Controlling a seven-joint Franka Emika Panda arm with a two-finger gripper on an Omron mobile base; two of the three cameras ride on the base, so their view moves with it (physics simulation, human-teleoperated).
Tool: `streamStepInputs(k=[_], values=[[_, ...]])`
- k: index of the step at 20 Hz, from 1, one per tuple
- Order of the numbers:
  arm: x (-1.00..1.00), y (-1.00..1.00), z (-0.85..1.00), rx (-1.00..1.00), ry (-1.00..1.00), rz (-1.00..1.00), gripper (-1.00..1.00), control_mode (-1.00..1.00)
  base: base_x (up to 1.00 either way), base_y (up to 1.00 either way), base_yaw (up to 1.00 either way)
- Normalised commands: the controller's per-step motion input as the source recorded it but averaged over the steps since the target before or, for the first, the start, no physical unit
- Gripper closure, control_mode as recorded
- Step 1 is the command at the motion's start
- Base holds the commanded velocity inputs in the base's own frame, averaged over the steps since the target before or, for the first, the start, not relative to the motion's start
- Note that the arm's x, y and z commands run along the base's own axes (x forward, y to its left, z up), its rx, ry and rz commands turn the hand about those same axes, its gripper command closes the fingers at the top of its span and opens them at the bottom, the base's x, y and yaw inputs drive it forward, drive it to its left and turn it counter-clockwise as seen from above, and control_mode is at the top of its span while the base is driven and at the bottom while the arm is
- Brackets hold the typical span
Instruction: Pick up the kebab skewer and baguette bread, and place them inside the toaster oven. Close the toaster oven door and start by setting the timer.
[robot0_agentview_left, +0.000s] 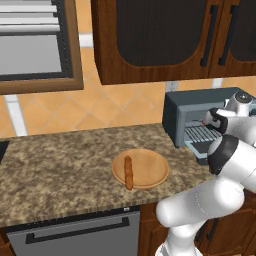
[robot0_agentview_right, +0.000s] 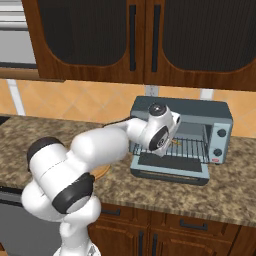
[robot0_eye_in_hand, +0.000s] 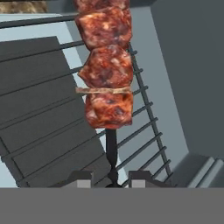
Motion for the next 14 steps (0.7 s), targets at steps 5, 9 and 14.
streamStepInputs(k=[5,9,14], values=[[0.26,-0.03,-0.06,0.0,-0.03,0.0,1.0,-1.0,0.0,0.0,0.0],[0.22,-0.05,-0.09,0.0,-0.01,0.0,1.0,-1.0,0.0,0.0,0.0],[0.18,-0.04,-0.12,0.0,-0.02,0.0,1.0,-1.0,0.0,0.0,0.0]])
